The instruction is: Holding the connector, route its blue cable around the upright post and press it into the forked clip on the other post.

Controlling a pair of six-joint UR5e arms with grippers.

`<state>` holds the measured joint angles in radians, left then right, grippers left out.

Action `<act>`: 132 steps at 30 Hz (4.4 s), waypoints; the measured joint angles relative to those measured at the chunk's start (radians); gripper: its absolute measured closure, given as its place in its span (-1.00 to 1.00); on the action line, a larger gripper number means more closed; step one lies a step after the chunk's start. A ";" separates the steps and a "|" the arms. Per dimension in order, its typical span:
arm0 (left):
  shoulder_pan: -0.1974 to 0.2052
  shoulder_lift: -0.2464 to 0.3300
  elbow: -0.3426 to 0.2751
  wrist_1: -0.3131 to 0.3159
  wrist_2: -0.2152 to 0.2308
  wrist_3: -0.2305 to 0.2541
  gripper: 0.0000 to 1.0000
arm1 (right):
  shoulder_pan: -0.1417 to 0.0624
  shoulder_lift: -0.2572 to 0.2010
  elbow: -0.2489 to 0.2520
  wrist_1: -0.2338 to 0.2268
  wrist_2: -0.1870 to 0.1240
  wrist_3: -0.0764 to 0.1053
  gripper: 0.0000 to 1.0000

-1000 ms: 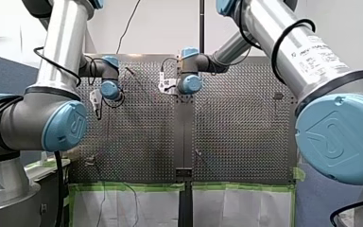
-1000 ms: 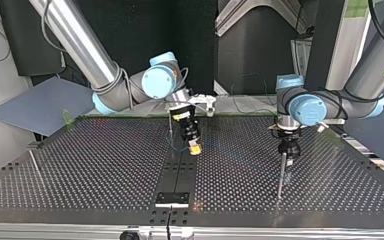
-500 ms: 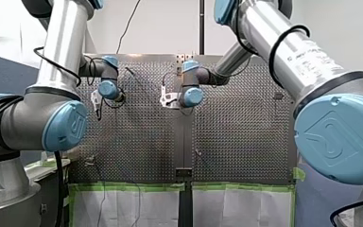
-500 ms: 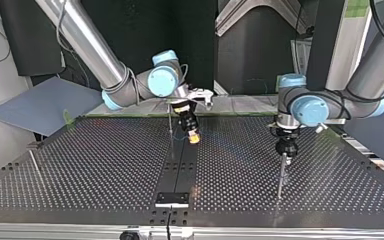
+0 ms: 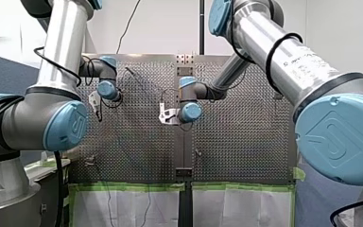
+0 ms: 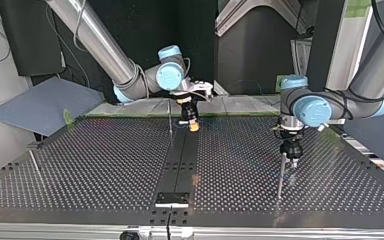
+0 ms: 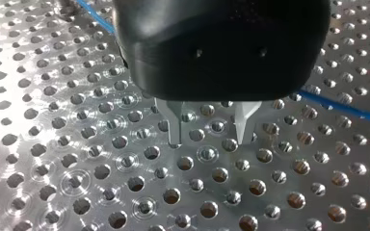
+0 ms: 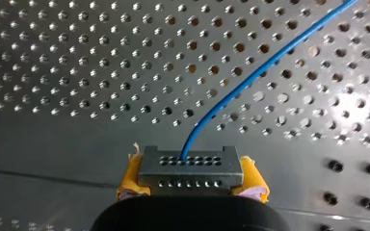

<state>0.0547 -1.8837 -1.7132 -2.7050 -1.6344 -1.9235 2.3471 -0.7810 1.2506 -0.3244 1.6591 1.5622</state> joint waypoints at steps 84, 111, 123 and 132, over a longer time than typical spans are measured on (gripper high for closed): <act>0.032 0.000 -0.002 -0.025 -0.017 -0.181 -0.12 | -0.080 0.148 0.576 -0.519 0.310 -0.040 1.00; 0.038 0.000 -0.003 -0.047 -0.018 -0.176 -0.12 | -0.218 -0.018 0.643 -0.538 0.142 -0.135 1.00; 0.042 0.000 -0.003 -0.053 -0.018 -0.172 -0.12 | -0.248 -0.016 0.683 -0.634 0.035 -0.120 1.00; 0.043 0.000 -0.002 -0.068 -0.017 -0.170 -0.12 | -0.270 -0.013 0.700 -0.651 -0.045 -0.116 1.00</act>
<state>0.0975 -1.8837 -1.7155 -2.7726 -1.6513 -2.0940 2.0772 -0.7936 1.9505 -0.9753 1.6140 1.4459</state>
